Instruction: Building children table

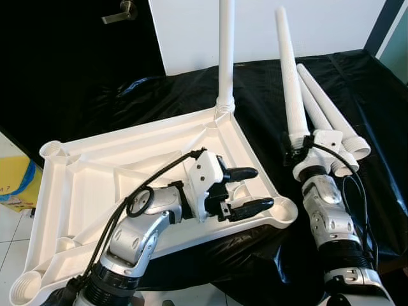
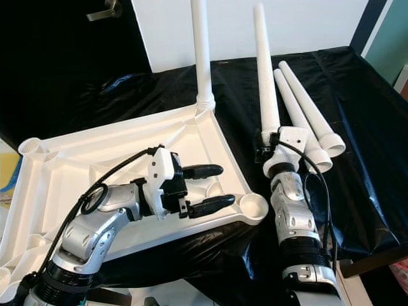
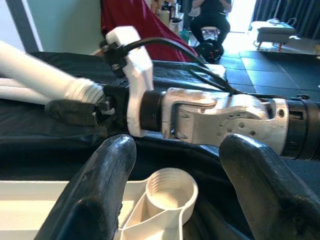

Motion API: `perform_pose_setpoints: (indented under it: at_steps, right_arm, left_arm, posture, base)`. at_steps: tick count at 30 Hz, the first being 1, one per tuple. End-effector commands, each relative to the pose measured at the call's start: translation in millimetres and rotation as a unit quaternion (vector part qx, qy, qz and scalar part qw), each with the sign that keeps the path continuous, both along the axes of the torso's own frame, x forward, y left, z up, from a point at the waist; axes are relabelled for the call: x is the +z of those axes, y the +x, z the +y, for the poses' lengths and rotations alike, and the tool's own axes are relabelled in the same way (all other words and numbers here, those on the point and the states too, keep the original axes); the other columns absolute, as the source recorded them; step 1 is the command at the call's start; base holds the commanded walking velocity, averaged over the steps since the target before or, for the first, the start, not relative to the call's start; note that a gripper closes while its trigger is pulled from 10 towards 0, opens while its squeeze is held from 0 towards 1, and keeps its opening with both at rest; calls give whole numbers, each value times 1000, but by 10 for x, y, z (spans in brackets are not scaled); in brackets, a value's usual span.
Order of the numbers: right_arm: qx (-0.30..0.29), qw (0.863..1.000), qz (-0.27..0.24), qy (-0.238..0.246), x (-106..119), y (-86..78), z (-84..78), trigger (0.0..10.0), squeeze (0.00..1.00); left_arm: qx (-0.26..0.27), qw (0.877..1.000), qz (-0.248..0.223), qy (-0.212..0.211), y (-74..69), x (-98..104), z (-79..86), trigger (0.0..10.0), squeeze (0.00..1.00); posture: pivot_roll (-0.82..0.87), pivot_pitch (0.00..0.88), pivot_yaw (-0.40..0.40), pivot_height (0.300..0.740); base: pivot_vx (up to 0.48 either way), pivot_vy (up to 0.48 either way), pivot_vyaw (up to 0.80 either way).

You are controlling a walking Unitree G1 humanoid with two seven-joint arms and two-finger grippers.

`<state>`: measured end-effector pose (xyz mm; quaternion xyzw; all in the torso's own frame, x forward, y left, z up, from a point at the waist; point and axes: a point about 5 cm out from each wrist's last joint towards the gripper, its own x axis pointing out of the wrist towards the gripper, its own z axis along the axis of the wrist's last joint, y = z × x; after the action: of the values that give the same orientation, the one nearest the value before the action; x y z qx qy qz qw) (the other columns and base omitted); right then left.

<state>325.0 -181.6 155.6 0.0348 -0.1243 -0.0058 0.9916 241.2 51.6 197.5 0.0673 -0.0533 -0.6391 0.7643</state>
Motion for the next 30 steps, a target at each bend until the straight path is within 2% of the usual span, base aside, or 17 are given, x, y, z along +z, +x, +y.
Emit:
perform_pose_setpoints:
  at_steps: [1,5,6,7,9,10,11,12,13,14,16,22,25,26,27,28,30]
  right_arm:
    - [3,999,-32,-6,76,-37,34,10000,0]
    - [5,998,-62,-13,159,-74,57,10000,0]
    - [15,995,-92,-27,245,-126,116,10000,0]
    - [15,995,-92,-27,245,-126,116,10000,0]
    - [47,987,-140,-58,317,-264,265,10000,0]
    - [47,987,-140,-58,317,-264,265,10000,0]
    - [54,985,-149,-73,316,-306,309,10000,0]
    - [54,985,-149,-73,316,-306,309,10000,0]
    - [69,981,-160,-87,305,-359,394,10000,0]
    - [69,981,-160,-87,305,-359,394,10000,0]
    - [84,976,-175,-97,329,-397,462,10000,0]
    - [115,967,-197,-110,376,-448,566,10000,0]
    - [129,962,-206,-125,383,-480,616,10000,0]
    - [133,961,-207,-128,378,-488,630,10000,0]
    - [133,961,-207,-128,378,-488,630,10000,0]
    - [141,959,-207,-133,365,-498,653,10000,0]
    - [147,958,-206,-135,358,-501,669,10000,0]
  left_arm:
    - [78,997,-5,-6,119,9,55,10000,0]
    - [99,995,-4,-9,186,24,83,10000,0]
    - [120,993,0,-21,260,58,113,10000,0]
    - [120,993,0,-21,260,58,113,10000,0]
    - [131,988,27,-70,346,166,156,10000,0]
    - [131,988,27,-70,346,166,156,10000,0]
    - [128,988,34,-84,356,197,169,10000,357]
    - [128,988,34,-84,356,197,169,10000,357]
    - [116,984,65,-123,381,251,206,10000,1000]
    - [116,984,65,-123,381,251,206,10000,1000]
    - [109,979,84,-153,414,301,232,10000,1000]
    - [95,974,94,-180,484,383,257,10000,1000]
    - [82,971,117,-194,552,428,274,10000,1000]
    - [78,970,121,-196,565,445,276,10000,871]
    - [78,970,121,-196,565,445,276,10000,871]
    - [74,970,123,-195,579,468,273,10000,0]
    - [72,970,126,-193,585,474,268,10000,0]
  posture:
    - [-135,43,52,740]
    - [-135,38,52,740]
    - [-136,30,51,740]
    - [-136,30,51,740]
    - [-134,20,48,740]
    - [-134,20,48,740]
    - [-136,18,50,740]
    - [-136,18,50,740]
    - [-137,8,51,740]
    - [-137,8,51,740]
    - [-138,3,52,740]
    - [-137,0,51,740]
    - [-138,0,50,740]
    - [-138,0,50,740]
    - [-138,0,50,740]
    - [-138,0,50,740]
    - [-138,0,50,740]
  base:
    - [0,0,0]
    - [0,0,0]
    - [0,0,0]
    - [0,0,0]
    - [0,0,0]
    - [0,0,0]
    - [0,0,0]
    - [0,0,0]
    - [0,0,0]
    - [0,0,0]
    - [0,0,0]
    - [0,0,0]
    - [0,0,0]
    - [0,0,0]
    - [0,0,0]
    - [0,0,0]
    - [0,0,0]
